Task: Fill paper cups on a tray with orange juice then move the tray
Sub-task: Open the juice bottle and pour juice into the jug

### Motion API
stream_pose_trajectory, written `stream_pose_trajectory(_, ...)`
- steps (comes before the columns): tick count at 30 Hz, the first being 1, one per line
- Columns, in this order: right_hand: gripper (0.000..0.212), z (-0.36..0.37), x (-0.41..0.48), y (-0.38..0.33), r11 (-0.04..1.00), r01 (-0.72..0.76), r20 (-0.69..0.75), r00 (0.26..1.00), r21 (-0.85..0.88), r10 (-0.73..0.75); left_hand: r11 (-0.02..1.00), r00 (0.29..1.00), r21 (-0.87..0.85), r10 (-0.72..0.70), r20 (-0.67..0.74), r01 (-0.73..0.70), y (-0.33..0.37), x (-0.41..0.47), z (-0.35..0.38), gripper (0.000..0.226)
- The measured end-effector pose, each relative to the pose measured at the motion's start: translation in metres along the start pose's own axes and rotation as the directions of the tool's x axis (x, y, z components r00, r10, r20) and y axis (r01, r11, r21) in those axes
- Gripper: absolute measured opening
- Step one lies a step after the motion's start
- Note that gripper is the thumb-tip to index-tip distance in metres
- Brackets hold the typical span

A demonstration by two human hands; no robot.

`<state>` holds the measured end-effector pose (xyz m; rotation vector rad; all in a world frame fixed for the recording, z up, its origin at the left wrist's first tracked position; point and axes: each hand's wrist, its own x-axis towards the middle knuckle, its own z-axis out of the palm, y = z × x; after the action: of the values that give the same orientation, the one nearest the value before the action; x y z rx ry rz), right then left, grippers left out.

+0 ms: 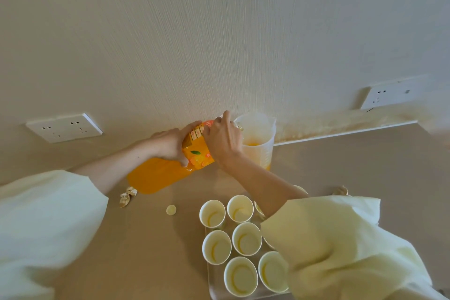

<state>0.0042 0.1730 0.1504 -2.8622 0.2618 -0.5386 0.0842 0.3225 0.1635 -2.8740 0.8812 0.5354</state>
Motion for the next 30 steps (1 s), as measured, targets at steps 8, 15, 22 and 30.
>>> stream_pose_trajectory(8, 0.022, 0.0036, 0.0, 0.0013, 0.997, -0.026, 0.033, 0.999, 0.07, 0.023, 0.997, 0.999, 0.073, -0.026, 0.037, 0.023, 0.0018, -0.0003, -0.0067, 0.125)
stream_pose_trajectory(15, 0.037, 0.0034, 0.0022, 0.0027, 0.987, -0.102, 0.052, 0.994, 0.124, 0.096, 0.997, 0.998, 0.072, -0.034, 0.044, 0.03, 0.0042, -0.0007, -0.0079, 0.126)
stream_pose_trajectory(22, 0.04, 0.0027, 0.0008, 0.0034, 0.982, -0.12, 0.069, 0.991, 0.145, 0.111, 0.998, 0.998, 0.043, -0.041, 0.041, 0.039, 0.0044, -0.0036, -0.0046, 0.127)
stream_pose_trajectory(30, 0.039, 0.0001, -0.0026, 0.006, 0.981, -0.111, 0.064, 0.993, 0.158, 0.102, 0.995, 0.995, -0.017, -0.094, 0.041, 0.095, 0.0011, -0.0036, -0.0002, 0.122)
